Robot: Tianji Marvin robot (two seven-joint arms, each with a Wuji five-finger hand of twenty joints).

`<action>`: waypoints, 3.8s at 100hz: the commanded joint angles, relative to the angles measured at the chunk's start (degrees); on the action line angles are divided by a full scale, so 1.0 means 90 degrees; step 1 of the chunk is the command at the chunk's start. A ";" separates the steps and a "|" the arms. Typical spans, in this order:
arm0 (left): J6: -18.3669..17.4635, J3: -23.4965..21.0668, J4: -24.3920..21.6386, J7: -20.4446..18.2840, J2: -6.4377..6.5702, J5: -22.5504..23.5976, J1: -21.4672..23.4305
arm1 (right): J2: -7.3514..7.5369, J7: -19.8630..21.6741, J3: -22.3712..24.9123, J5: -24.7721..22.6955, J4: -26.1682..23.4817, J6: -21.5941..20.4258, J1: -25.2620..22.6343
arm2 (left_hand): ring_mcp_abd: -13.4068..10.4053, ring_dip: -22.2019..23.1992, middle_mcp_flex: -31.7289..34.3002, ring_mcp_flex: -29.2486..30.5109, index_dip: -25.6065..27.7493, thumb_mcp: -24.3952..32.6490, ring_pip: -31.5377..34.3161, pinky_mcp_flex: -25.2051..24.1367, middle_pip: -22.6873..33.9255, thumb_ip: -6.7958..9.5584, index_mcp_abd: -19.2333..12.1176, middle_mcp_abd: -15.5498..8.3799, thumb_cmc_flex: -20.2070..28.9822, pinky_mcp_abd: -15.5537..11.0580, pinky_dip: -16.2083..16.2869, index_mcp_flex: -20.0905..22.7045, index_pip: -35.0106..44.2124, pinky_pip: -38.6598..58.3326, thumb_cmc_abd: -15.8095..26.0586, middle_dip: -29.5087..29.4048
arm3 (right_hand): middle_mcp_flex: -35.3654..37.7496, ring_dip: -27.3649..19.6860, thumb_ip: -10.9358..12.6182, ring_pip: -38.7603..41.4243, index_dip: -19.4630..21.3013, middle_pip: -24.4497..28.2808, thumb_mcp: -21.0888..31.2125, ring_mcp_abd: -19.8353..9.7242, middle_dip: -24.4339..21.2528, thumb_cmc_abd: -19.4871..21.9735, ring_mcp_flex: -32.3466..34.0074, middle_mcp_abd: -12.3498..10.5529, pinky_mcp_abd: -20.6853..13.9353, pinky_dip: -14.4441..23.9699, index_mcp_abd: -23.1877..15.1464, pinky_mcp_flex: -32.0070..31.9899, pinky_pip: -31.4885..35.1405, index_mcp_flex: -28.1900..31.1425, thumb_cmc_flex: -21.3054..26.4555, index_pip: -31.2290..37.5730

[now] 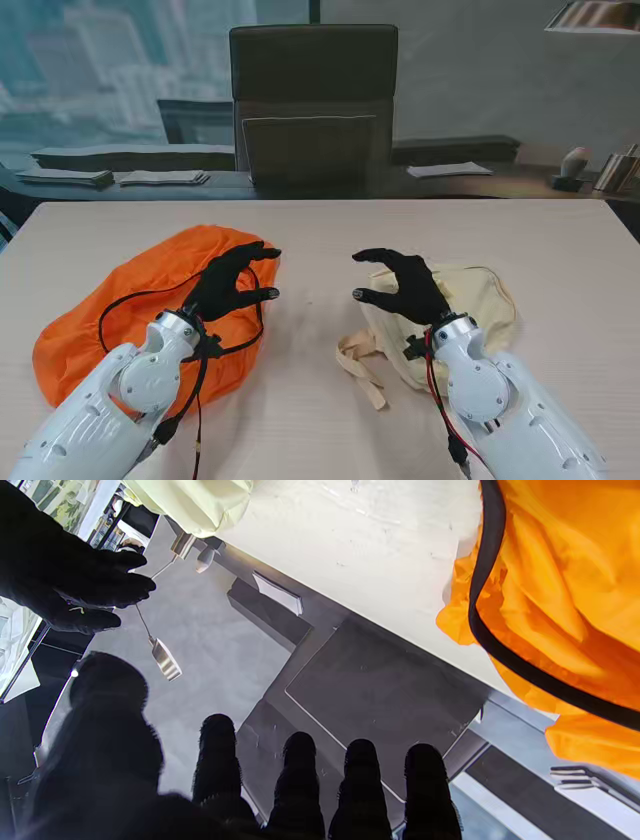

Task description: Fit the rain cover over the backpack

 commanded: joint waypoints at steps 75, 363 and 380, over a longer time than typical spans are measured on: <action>0.0066 -0.0063 -0.0040 -0.0474 0.0095 0.0047 -0.0096 | 0.0643 -0.0059 -0.0565 -0.4524 -0.0226 0.2565 -0.0093 | -0.0001 -0.0041 -0.0017 -0.0094 0.0081 0.0194 0.0014 -0.0129 0.0084 0.0024 0.0098 0.0038 0.0021 0.0084 -0.0081 -0.0278 -0.0035 -0.0082 0.0101 0.0030 | -0.2168 -0.0371 0.0048 -0.0706 -0.0330 -0.0032 0.0349 0.0143 -0.0207 -0.1016 -0.1416 0.0565 -0.0002 0.0907 0.1741 -0.0382 -0.2418 -0.1873 -0.1528 -0.1607; -0.1063 0.2604 0.1811 -0.0313 -0.0698 -0.1956 -0.2680 | -0.0053 -0.1119 0.0596 -0.1025 -0.0370 -0.0990 -0.0467 | 0.0447 0.1353 0.4013 0.2549 0.5946 0.5967 0.2389 0.0937 0.1812 0.1109 0.0898 -0.0200 -0.0243 0.0031 0.1005 0.3253 0.4890 0.2061 -0.1560 0.3315 | 0.1138 0.1172 -0.0208 0.2754 0.1746 0.2158 0.3161 0.0823 0.0785 -0.1948 0.1427 0.0295 0.0722 0.1313 0.0345 0.1004 0.1558 0.1319 0.0779 0.0407; -0.0343 0.2046 0.1360 -0.0294 -0.0597 -0.1968 -0.2374 | -0.0012 -0.0992 0.0973 -0.1084 -0.0286 -0.1438 -0.0443 | 0.0620 0.1540 0.4007 0.2555 0.6003 0.5720 0.2594 0.0999 0.1852 0.1197 0.1118 -0.0050 -0.0072 0.0203 0.1067 0.3107 0.5059 0.2162 -0.1422 0.3617 | -0.0524 0.0651 -0.0496 0.1369 0.0710 0.1518 0.3025 0.0341 0.0508 -0.2420 -0.0121 0.0119 0.0287 0.1131 0.0723 -0.0262 0.0252 -0.0588 -0.0784 0.0100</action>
